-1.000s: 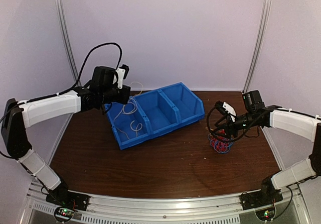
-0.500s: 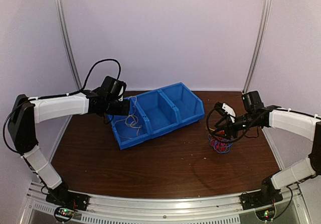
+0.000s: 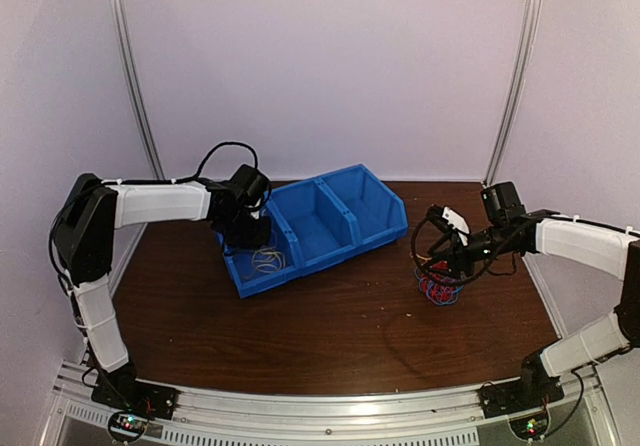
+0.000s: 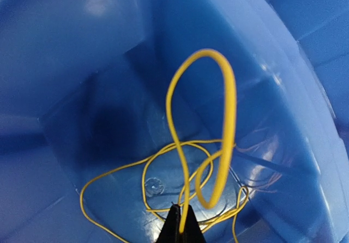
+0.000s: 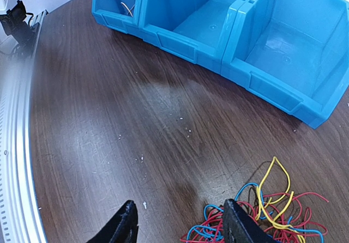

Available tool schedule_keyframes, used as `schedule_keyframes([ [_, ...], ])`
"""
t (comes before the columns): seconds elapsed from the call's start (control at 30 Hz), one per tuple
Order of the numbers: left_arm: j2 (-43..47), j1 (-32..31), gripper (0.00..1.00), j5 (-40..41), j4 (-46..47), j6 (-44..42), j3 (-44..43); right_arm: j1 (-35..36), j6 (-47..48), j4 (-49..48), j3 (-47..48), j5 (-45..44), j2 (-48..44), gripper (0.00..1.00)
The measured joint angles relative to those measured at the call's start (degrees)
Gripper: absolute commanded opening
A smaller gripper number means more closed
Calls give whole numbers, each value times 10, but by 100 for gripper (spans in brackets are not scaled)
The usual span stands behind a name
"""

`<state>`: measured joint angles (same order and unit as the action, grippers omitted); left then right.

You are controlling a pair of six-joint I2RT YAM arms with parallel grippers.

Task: Untangle the cables

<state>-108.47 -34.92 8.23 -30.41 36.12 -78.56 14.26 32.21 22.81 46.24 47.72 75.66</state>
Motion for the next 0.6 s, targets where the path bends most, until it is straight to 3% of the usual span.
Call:
schedule_keyframes([
  [0.07, -2, 0, 0, -6, -10, 3, -6, 0, 0, 1, 0, 0, 0, 54],
  [0.2, -1, 0, 44, -12, -11, 2, -20, 0, 2, 1, 0, 0, 0, 54],
  [0.27, 1, 0, 56, -13, -16, 3, -25, 0, 4, 1, 0, 0, 0, 54],
  [0.4, 19, 0, 63, -10, -43, 2, -33, 0, 6, 2, 0, 0, 0, 54],
  [0.6, 74, 0, 64, 14, -75, 1, -36, 0, 7, 2, 0, 0, 0, 54],
])
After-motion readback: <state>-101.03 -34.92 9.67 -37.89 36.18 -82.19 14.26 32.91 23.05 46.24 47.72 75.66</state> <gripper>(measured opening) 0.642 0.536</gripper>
